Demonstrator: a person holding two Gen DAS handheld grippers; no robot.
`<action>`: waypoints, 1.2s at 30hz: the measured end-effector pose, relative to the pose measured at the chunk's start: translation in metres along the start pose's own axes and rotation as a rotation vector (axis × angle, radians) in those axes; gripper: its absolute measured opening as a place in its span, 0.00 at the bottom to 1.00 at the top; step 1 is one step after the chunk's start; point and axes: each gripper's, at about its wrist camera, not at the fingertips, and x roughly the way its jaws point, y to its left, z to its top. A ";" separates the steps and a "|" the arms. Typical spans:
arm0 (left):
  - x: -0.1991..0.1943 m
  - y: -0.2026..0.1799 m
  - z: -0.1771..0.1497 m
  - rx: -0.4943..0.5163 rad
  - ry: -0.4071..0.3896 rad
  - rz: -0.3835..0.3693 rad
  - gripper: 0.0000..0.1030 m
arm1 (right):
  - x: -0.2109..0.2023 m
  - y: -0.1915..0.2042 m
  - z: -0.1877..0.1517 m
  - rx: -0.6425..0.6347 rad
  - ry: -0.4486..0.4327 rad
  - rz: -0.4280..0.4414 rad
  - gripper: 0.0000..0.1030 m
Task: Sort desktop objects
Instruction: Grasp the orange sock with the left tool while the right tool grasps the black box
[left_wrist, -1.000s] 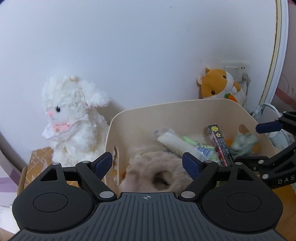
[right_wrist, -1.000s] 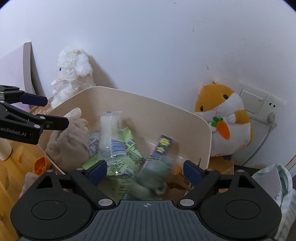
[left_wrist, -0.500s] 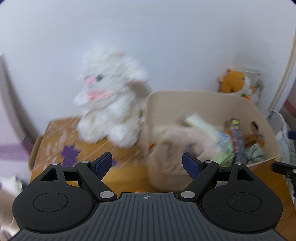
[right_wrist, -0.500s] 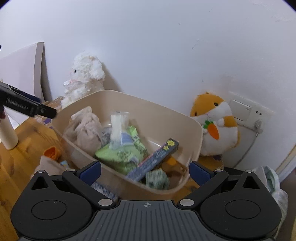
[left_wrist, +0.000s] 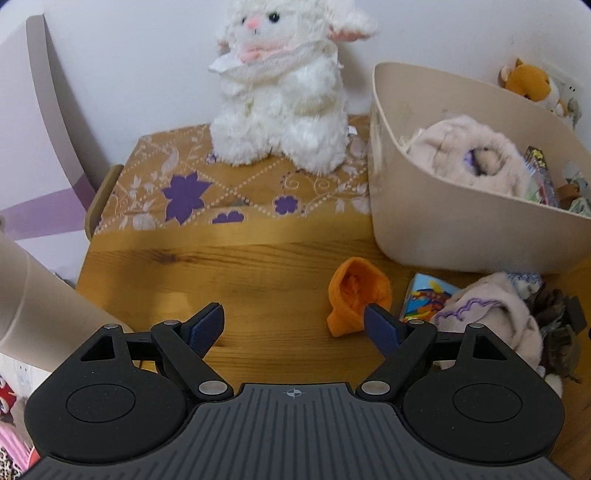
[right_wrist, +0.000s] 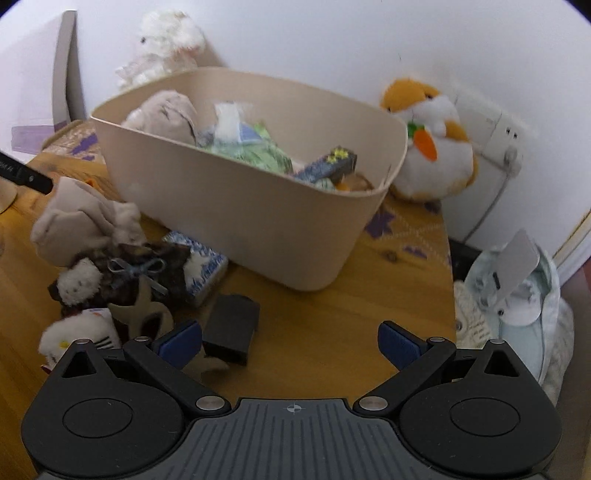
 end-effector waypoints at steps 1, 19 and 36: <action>0.003 0.000 0.000 0.003 0.001 -0.001 0.82 | 0.003 -0.001 0.000 0.014 0.010 0.001 1.00; 0.050 -0.031 0.005 0.054 0.011 0.001 0.82 | 0.050 -0.001 0.019 0.140 0.151 0.109 0.92; 0.055 -0.042 -0.003 0.103 0.010 -0.155 0.17 | 0.041 0.016 0.014 0.064 0.162 0.116 0.37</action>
